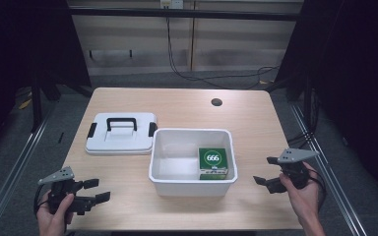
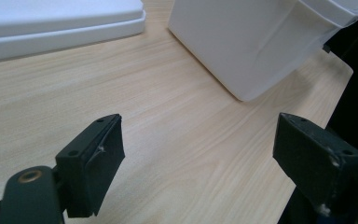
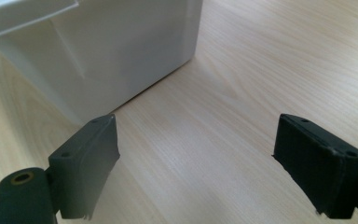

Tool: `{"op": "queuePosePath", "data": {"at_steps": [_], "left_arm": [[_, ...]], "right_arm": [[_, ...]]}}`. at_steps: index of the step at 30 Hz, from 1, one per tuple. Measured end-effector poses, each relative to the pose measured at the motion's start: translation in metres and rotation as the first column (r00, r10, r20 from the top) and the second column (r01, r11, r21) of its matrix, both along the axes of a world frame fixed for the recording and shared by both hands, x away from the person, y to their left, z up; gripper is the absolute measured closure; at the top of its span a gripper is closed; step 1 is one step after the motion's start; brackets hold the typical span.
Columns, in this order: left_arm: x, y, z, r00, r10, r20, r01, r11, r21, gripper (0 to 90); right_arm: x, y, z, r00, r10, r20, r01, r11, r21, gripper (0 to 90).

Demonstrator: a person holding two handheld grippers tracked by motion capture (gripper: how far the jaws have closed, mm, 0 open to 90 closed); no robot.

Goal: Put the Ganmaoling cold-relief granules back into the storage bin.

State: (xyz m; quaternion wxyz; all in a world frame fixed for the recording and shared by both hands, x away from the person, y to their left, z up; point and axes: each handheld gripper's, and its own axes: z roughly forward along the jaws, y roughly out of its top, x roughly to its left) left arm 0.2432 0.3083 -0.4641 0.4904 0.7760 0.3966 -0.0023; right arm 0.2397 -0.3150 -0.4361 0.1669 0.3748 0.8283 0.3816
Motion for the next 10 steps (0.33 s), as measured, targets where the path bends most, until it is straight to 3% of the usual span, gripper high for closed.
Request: {"op": "queuePosePath", "data": {"at_steps": [5,8,10], "left_arm": [[0.0,0.001,0.0,1.0,0.006,0.0,-0.006,1.0,0.003,16.4],[0.001,0.0,-0.001,0.9999,0.01,-0.002,-0.01,0.9997,0.023,16.4],[0.001,0.0,-0.002,0.9999,0.017,0.001,-0.017,0.9994,0.031,16.4]], "right_arm": [[0.0,-0.005,-0.015,0.9987,-0.047,-0.02,0.047,0.998,0.028,12.9],[0.002,-0.004,-0.023,0.9982,-0.054,-0.026,0.054,0.998,0.024,12.8],[0.005,-0.003,-0.033,0.9971,-0.051,-0.057,0.052,0.999,0.004,12.8]]}}
